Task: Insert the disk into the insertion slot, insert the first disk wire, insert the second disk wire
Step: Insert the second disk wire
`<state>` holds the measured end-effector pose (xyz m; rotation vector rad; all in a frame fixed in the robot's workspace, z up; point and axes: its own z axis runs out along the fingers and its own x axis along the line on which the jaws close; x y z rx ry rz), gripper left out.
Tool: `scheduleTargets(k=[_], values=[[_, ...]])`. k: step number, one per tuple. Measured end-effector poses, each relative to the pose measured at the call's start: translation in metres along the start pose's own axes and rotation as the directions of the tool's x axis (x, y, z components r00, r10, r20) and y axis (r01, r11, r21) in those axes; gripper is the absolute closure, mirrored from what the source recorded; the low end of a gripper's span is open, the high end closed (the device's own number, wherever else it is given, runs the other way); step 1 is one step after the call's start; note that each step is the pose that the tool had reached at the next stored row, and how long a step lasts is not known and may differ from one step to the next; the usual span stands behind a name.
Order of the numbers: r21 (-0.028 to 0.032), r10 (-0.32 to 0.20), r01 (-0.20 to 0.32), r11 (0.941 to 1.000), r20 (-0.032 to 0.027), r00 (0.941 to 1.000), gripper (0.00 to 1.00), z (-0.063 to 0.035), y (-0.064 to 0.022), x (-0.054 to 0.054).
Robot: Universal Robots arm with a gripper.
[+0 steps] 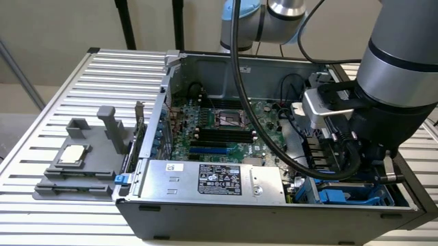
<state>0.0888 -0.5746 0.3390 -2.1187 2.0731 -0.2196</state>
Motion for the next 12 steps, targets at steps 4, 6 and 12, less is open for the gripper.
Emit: scheduleTargets(k=[4, 6, 12], values=[[0.0068, -0.001, 0.001, 1.0, -0.0046, 1.0, 0.84, -0.0001, 0.0008, 0.0], [0.0117, -0.002, 0.002, 0.9999, -0.006, 1.0, 0.84, -0.0001, 0.0009, 0.0], [0.0221, -0.005, 0.005, 0.9997, -0.0076, 1.0, 0.84, 0.0005, 0.0018, -0.0001]])
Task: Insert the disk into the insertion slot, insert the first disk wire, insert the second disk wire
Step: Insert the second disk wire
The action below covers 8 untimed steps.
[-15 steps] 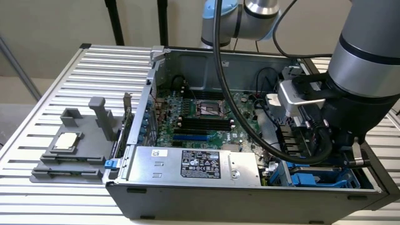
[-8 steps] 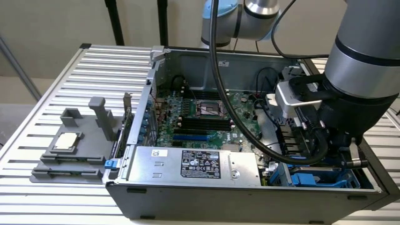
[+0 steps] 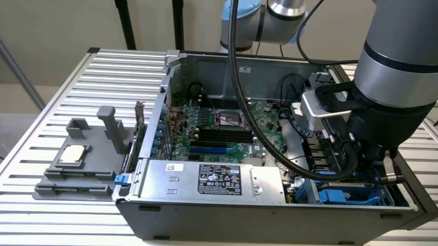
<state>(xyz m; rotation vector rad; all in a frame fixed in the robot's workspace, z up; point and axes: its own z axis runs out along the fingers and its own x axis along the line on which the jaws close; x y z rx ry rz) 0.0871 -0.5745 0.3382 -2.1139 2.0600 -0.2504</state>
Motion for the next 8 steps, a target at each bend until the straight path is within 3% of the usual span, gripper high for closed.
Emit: scheduleTargets(k=[8], values=[[0.0004, -0.003, 0.003, 1.0, -0.0022, 1.0, 0.84, 0.0019, 0.0013, 0.0001]])
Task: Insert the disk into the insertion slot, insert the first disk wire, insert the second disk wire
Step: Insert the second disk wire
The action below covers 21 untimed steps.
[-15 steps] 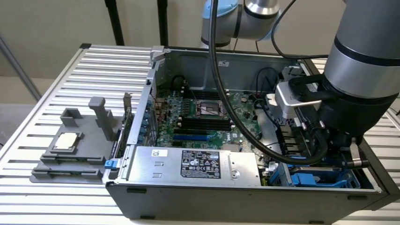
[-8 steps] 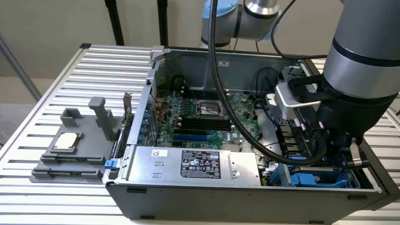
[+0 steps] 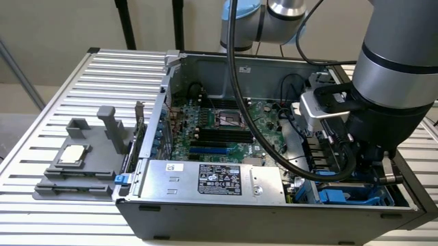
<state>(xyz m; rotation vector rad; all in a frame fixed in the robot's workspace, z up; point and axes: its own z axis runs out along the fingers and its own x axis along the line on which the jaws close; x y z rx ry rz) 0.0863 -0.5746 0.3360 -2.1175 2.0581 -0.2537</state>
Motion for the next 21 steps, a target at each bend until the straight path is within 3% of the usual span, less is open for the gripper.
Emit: scheduleTargets(k=[14, 21], values=[[0.0, -0.001, 0.001, 1.0, -0.0026, 1.0, 0.84, 0.0, 0.0, -0.0021], [-0.0002, -0.002, 0.002, 1.0, -0.0073, 1.0, 0.84, 0.0002, -0.0003, -0.0029]])
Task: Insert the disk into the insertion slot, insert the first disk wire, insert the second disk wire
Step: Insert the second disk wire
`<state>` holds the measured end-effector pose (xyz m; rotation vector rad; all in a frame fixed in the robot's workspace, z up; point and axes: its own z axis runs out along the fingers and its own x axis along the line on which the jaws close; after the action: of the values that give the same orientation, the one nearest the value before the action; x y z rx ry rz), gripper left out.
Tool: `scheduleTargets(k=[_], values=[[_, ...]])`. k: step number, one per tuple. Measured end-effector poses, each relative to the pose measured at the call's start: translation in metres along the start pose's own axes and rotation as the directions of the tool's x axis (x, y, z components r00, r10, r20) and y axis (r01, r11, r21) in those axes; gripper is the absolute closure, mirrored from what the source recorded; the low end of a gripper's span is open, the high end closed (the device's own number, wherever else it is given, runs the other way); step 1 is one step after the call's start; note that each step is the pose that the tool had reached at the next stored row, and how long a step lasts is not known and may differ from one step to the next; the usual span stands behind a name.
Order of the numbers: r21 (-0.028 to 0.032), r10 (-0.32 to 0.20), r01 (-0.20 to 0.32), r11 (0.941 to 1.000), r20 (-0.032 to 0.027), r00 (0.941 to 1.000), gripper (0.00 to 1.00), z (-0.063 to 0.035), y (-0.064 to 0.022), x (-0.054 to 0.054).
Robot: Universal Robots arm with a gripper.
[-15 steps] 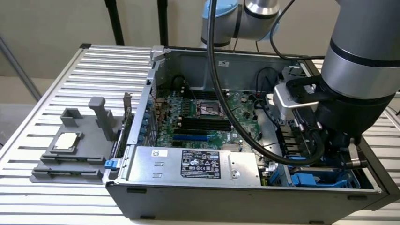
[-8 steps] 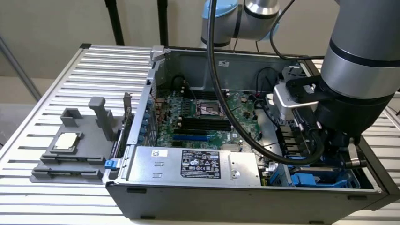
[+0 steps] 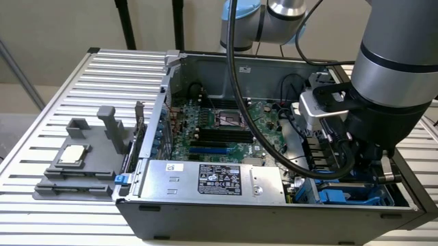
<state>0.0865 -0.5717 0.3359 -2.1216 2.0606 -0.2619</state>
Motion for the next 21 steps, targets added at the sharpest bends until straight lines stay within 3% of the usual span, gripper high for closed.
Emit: scheduleTargets(k=[21], values=[[-0.0001, -0.001, 0.001, 1.0, -0.0025, 1.0, 0.84, 0.0036, -0.0005, -0.0003]])
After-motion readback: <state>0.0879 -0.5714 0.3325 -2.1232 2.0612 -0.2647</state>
